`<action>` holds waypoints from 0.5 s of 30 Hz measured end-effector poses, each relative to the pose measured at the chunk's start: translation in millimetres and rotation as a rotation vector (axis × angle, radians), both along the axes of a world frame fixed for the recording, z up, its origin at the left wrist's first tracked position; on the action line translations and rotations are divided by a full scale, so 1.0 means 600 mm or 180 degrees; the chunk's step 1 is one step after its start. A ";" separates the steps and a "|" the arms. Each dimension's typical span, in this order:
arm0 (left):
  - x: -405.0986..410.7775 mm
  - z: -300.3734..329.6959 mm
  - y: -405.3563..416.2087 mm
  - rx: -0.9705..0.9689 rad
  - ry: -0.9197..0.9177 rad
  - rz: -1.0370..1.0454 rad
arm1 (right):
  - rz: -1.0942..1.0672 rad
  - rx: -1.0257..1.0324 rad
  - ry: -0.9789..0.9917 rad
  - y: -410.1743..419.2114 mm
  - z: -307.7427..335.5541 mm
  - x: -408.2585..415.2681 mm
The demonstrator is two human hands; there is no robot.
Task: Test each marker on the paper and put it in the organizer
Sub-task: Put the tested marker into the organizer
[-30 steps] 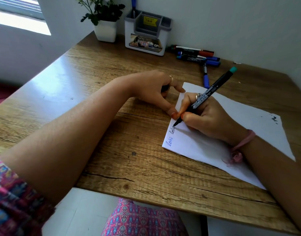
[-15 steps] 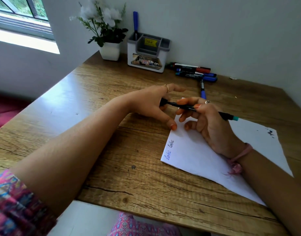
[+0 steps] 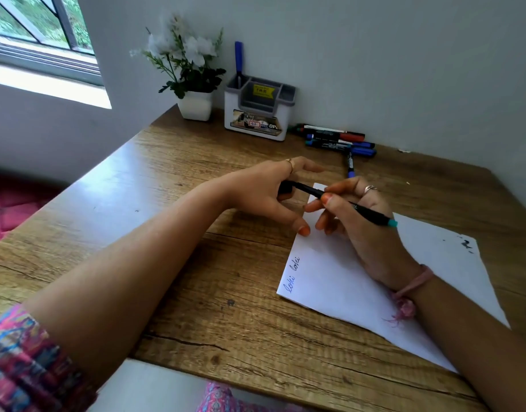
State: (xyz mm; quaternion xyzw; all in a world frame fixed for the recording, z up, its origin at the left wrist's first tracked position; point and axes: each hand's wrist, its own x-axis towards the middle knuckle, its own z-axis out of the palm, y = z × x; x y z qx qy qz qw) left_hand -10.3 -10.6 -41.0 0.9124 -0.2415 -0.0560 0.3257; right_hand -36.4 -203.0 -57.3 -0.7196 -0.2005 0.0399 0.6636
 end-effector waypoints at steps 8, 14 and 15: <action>0.005 -0.008 0.001 -0.0074 0.0111 0.0163 | -0.0238 -0.0063 -0.0175 -0.003 0.000 0.002; 0.009 -0.010 0.003 -0.0059 -0.0004 0.0153 | -0.0185 -0.0097 -0.0243 -0.003 -0.004 0.003; 0.009 -0.010 0.003 -0.0056 -0.0006 0.0139 | -0.0164 -0.0095 -0.0256 -0.003 -0.005 0.003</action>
